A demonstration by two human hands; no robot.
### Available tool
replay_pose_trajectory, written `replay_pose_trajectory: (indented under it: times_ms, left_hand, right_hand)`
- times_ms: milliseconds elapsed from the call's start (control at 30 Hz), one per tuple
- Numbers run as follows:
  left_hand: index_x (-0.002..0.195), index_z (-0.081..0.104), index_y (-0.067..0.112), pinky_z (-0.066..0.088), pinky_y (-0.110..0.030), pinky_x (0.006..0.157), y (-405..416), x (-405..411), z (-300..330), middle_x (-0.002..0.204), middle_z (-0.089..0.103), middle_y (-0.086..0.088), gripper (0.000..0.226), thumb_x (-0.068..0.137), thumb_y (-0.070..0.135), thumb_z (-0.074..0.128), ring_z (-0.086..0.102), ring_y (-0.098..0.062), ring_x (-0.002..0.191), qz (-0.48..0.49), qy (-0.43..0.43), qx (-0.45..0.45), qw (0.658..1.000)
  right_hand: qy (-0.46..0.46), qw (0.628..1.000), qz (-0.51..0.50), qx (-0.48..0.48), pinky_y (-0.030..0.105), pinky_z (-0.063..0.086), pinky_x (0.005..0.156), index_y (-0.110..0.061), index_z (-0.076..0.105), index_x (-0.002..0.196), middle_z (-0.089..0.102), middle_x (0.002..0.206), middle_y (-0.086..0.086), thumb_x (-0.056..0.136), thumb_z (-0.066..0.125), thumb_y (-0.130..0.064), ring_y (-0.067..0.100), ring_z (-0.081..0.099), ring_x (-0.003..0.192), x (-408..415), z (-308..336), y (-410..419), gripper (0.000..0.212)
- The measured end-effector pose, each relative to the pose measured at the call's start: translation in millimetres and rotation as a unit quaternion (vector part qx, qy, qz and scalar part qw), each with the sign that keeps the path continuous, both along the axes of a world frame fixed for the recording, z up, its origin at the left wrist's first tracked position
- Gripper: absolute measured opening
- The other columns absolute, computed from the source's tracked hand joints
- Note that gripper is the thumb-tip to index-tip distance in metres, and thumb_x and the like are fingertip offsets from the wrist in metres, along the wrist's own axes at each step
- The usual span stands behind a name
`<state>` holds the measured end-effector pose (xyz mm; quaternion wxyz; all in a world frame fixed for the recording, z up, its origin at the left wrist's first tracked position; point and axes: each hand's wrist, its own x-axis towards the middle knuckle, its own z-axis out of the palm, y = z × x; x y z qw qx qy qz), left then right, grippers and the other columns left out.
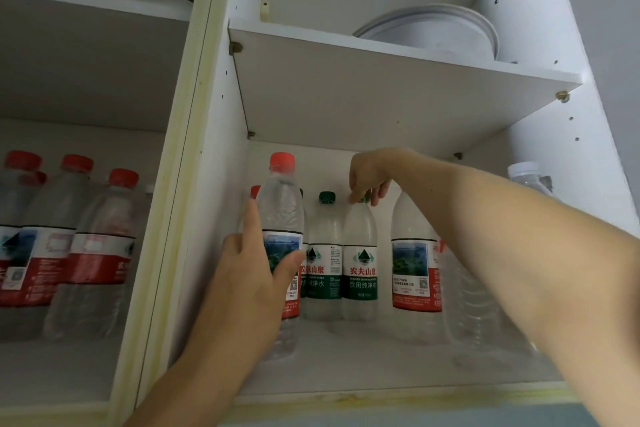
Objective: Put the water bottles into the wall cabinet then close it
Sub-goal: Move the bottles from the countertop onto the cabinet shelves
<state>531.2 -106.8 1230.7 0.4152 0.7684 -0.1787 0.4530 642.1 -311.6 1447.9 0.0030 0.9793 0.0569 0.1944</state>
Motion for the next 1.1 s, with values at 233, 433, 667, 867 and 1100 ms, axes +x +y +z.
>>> replay_pose_trajectory:
  times_ms: [233, 433, 667, 867, 1100]
  left_hand:
    - [0.160, -0.005, 0.038, 0.040, -0.015, 0.064, 1, 3, 0, 0.120, 0.040, 0.005, 0.088, 0.097, 0.046, 0.055, 0.049, -0.005, 0.088, -0.007, 0.001, -0.012, 1.000]
    - [0.161, -0.004, 0.037, 0.059, -0.037, 0.081, -2, -4, 1, 0.130, 0.047, -0.007, 0.089, 0.097, 0.042, 0.057, 0.055, -0.018, 0.102, -0.012, 0.007, -0.008, 1.000]
    - [0.160, -0.012, 0.034, 0.047, -0.028, 0.087, -2, -5, -2, 0.141, 0.041, -0.009, 0.113, 0.088, 0.037, 0.074, 0.048, -0.010, 0.100, 0.000, 0.026, 0.017, 1.000]
    - [0.159, -0.015, 0.034, 0.043, -0.024, 0.084, -3, -3, -2, 0.140, 0.039, -0.005, 0.114, 0.087, 0.040, 0.074, 0.046, -0.008, 0.099, 0.003, 0.024, 0.027, 0.999]
    - [0.158, -0.016, 0.035, 0.041, -0.022, 0.081, -1, 0, -4, 0.135, 0.039, 0.000, 0.112, 0.088, 0.046, 0.071, 0.048, -0.008, 0.096, 0.011, 0.012, 0.032, 0.999]
  right_hand:
    - [-0.009, 0.997, -0.062, -0.033, 0.044, 0.059, 0.093, -0.010, 0.074, 0.107, 0.080, 0.093, 0.005, 0.079, 0.083, -0.051, 0.022, 0.077, 0.088, -73, 19, -39, 0.050]
    - [0.063, 0.996, -0.042, -0.042, 0.043, 0.051, 0.102, -0.015, 0.071, 0.120, 0.081, 0.094, 0.001, 0.090, 0.074, -0.041, 0.016, 0.078, 0.091, -102, 7, -53, 0.040]
    - [-0.027, 0.999, 0.001, -0.036, 0.037, 0.059, 0.093, -0.010, 0.073, 0.117, 0.080, 0.090, 0.004, 0.096, 0.069, -0.036, 0.014, 0.077, 0.084, -74, -2, -50, 0.034]
    - [-0.014, 0.996, -0.078, 0.030, 0.048, 0.060, 0.093, 0.003, 0.065, 0.125, 0.077, 0.102, 0.019, 0.096, 0.071, -0.023, 0.030, 0.076, 0.093, -35, -9, -38, 0.039]
    - [-0.020, 0.990, -0.094, 0.107, 0.049, 0.062, 0.088, 0.007, 0.065, 0.123, 0.075, 0.104, 0.024, 0.093, 0.074, -0.013, 0.034, 0.078, 0.088, -2, -15, -47, 0.037]
